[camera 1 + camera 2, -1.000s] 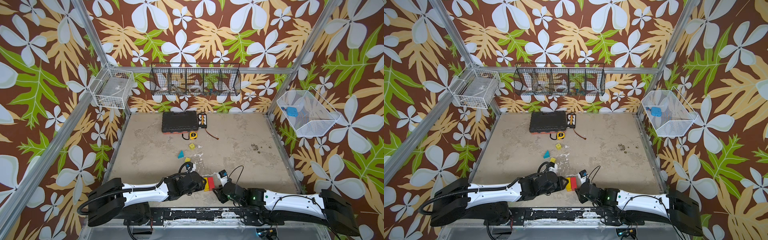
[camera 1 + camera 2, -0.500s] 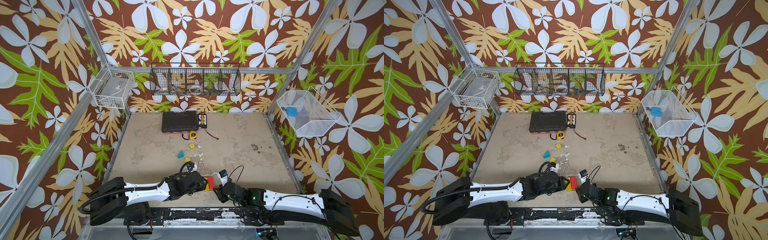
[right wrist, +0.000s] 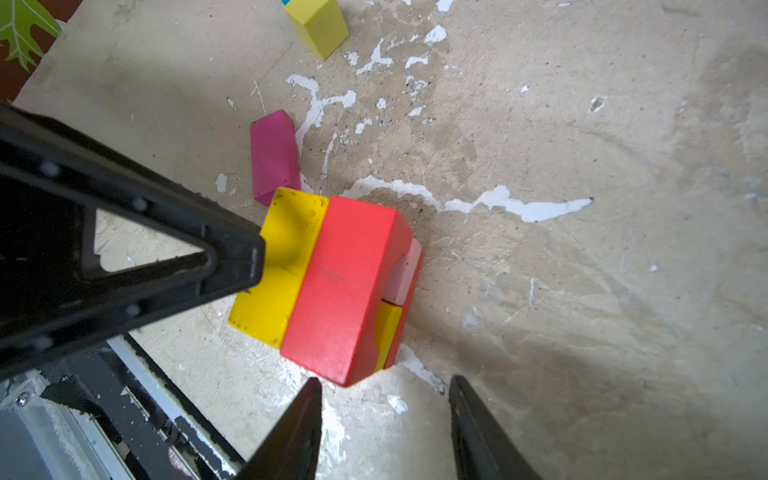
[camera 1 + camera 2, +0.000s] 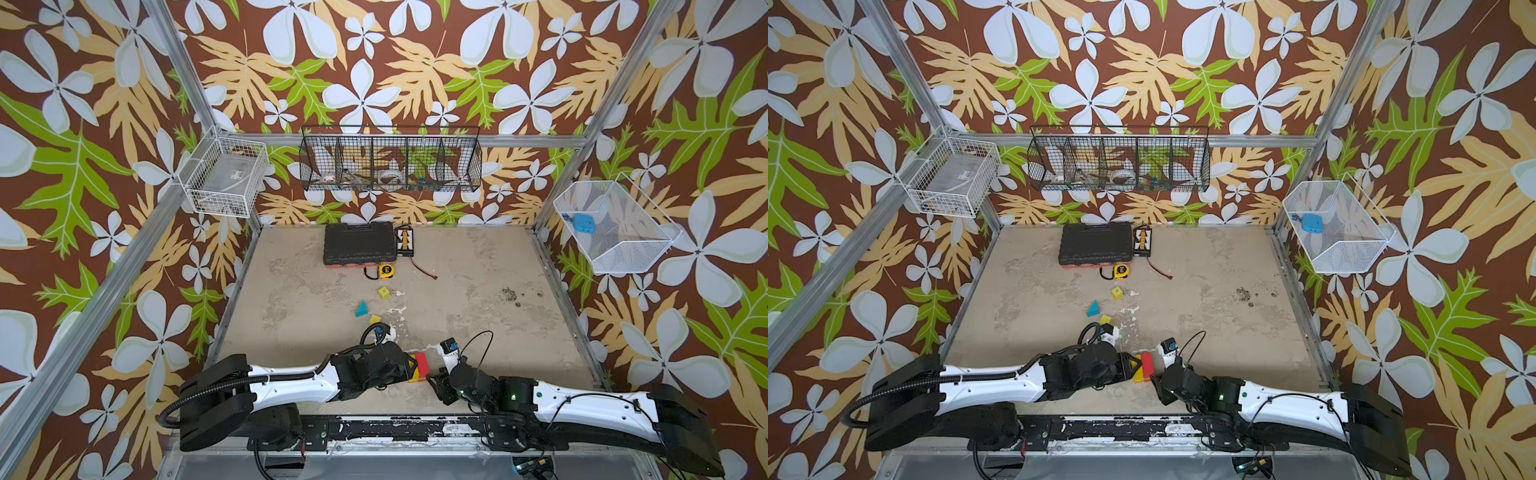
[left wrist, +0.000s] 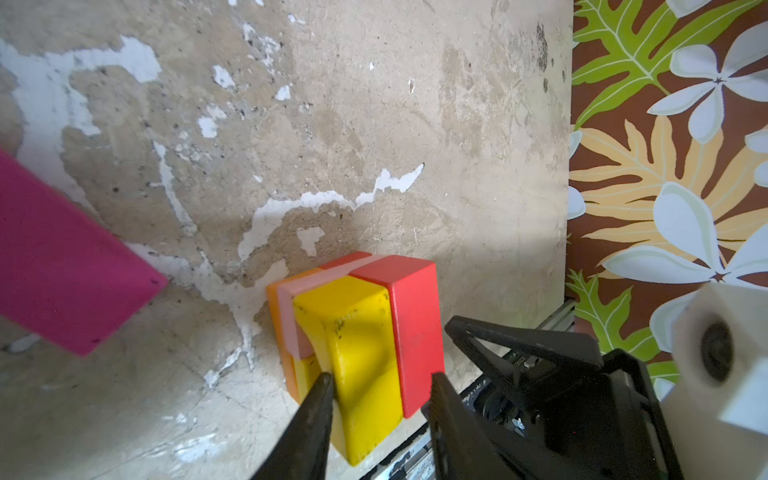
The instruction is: Build the wood block tower
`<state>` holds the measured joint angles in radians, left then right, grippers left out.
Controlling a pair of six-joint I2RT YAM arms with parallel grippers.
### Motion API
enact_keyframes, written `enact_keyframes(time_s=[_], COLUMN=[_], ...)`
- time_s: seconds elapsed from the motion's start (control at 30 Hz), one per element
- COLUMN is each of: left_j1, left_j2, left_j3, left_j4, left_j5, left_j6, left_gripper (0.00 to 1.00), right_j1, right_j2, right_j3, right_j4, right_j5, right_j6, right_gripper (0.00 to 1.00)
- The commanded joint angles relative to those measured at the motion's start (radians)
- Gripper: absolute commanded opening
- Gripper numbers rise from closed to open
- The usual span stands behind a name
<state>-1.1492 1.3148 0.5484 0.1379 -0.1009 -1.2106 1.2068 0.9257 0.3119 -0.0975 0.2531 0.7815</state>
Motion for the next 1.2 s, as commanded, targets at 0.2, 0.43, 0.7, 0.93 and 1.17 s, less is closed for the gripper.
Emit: enact_keyframes(time_s=[0.2,0.43,0.7,0.93,1.17], left_j1=[0.001,0.004,0.018,0.108,0.397], left_j2=[-0.013,-0.058,-0.073,-0.203,-0.387], left_j3=[-0.005,-0.018,-0.019,-0.042,-0.040], left_j4=[-0.002,-0.036,-0.050,-0.136,-0.324], left_j5=[-0.018,-0.055,-0.054,-0.065,-0.020], left_j6=[-0.010,-0.019,-0.009,0.026,0.146], left_gripper=[0.40,0.41,0.41,0.41,0.42], right_j1=[0.001,0.002,0.001,0.003,0.006], right_j2=[0.008,0.013,0.073,0.002,-0.062], right_j3=[0.007,0.009,0.019,0.023,0.114], right_j4=[-0.004,0.003,0.047,-0.013,-0.164], right_j5=[0.003,0.002,-0.040,-0.008,0.016], right_j6=[-0.001,-0.001,-0.023,-0.007,-0.040], right_gripper=[0.50,0.50,0.51,0.54,0.57])
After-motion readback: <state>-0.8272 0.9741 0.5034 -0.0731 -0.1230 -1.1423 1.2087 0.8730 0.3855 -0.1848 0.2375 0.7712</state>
